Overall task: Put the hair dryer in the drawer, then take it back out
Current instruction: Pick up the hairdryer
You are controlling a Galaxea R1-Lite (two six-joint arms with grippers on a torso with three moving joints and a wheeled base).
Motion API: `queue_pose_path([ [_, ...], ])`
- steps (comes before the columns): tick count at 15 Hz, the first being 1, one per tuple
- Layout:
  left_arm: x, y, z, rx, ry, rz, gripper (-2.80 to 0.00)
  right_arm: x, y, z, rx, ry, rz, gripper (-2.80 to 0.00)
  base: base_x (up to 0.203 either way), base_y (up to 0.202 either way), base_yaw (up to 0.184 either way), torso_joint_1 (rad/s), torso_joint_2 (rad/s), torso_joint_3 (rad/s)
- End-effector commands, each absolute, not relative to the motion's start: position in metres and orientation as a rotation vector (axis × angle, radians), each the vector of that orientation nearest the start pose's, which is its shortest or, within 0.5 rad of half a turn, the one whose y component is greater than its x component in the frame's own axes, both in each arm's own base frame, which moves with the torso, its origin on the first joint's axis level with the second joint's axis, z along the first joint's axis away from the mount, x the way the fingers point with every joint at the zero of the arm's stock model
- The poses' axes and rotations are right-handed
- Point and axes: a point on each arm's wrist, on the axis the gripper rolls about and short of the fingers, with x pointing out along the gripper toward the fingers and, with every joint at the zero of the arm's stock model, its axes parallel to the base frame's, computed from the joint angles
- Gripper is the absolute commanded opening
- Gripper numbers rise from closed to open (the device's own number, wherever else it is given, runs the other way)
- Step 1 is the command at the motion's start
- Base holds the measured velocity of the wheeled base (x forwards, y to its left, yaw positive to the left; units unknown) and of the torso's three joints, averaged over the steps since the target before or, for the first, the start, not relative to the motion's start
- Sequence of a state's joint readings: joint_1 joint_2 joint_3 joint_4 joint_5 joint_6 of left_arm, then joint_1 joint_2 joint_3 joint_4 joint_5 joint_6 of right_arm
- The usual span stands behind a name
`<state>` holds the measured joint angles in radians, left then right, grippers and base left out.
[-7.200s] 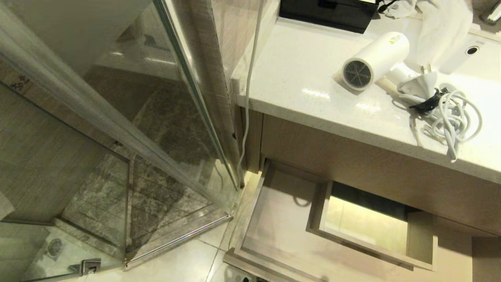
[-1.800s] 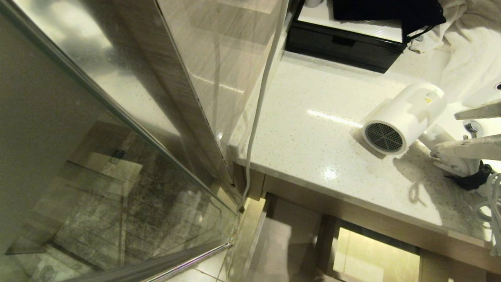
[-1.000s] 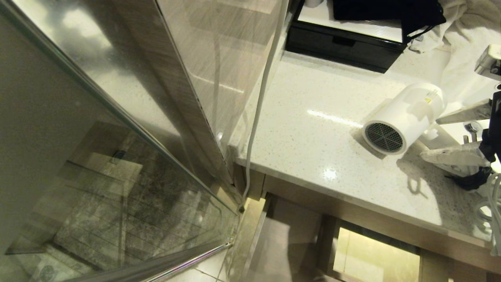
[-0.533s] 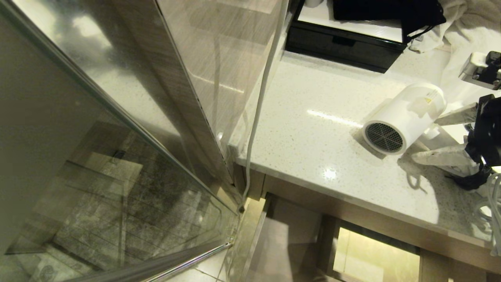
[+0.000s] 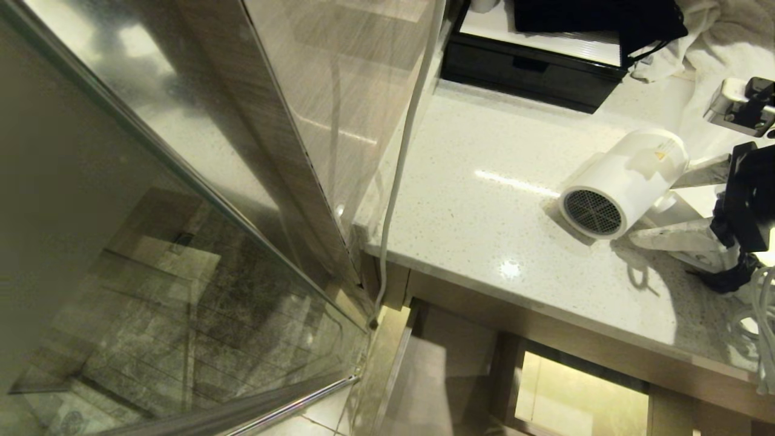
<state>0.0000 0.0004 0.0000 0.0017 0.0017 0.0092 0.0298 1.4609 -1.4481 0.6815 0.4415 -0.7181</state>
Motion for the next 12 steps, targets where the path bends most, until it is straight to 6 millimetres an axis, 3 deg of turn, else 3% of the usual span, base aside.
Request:
queue_pose_path([
  [1,-0.0228,0.0000,0.0753,0.009,0.002,0.002,-2.80,0.2217,0.0168,0.3045,-0.531,0.501,0.683,0.00,0.000,0.000,0.000,0.000,0.00,0.000],
  [3,-0.0228,0.0000,0.0753,0.009,0.002,0.002,-2.80,0.2216,0.0170,0.3042,-0.526,0.500,0.690,0.00,0.000,0.000,0.000,0.000,0.00,0.000],
  [4,-0.0228,0.0000,0.0753,0.009,0.002,0.002,-2.80,0.2221,0.0173,0.3035,-0.527,0.502,0.692,-2.80,0.000,0.000,0.000,0.000,0.00,0.000],
  [12,-0.0228,0.0000,0.0753,0.009,0.002,0.002,-2.80,0.2198,0.0181,0.3061,-0.532,0.502,0.689,-2.80,0.000,0.000,0.000,0.000,0.00,0.000],
])
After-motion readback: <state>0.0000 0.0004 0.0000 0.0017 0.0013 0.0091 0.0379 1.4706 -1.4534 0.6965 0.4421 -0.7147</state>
